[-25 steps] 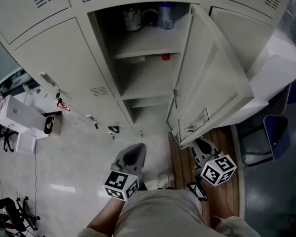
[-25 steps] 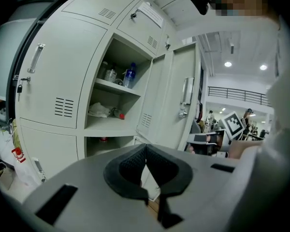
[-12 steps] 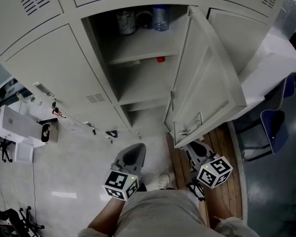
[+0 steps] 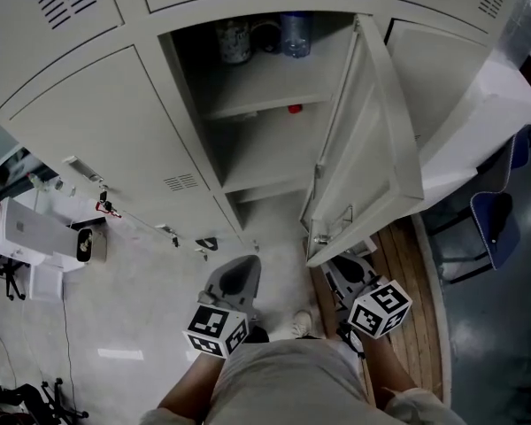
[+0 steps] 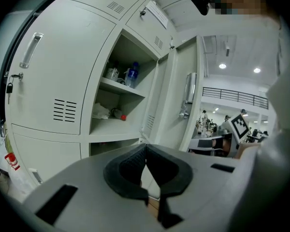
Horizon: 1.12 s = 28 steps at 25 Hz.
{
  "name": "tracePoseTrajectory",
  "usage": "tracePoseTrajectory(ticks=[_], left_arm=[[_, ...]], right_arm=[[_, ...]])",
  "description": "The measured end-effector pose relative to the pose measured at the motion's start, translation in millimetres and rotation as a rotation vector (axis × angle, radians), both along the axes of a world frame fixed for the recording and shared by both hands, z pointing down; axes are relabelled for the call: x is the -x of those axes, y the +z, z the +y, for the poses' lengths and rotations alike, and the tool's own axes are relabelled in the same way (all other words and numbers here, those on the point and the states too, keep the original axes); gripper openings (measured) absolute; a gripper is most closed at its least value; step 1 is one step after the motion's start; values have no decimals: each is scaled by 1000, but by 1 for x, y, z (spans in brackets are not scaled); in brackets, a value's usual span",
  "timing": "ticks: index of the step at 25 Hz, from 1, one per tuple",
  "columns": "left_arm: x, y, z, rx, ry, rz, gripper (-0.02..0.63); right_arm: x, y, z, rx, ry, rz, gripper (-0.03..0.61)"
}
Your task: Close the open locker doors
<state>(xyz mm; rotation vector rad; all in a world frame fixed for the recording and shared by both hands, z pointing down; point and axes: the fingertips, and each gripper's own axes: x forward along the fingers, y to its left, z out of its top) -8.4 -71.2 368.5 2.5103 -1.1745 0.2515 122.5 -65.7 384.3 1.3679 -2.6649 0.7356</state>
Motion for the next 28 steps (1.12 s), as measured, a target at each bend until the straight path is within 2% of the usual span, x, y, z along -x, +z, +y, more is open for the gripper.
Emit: tracePoseTrajectory(ticks=[15,28], left_arm=[[43,-2,-22,-9,53,-2,15],[82,0,-41,-20,132,-4,15]], right_arm=[[58,1,-16,5,21,-6,28],[95,7,-39,-2,98,9,28]])
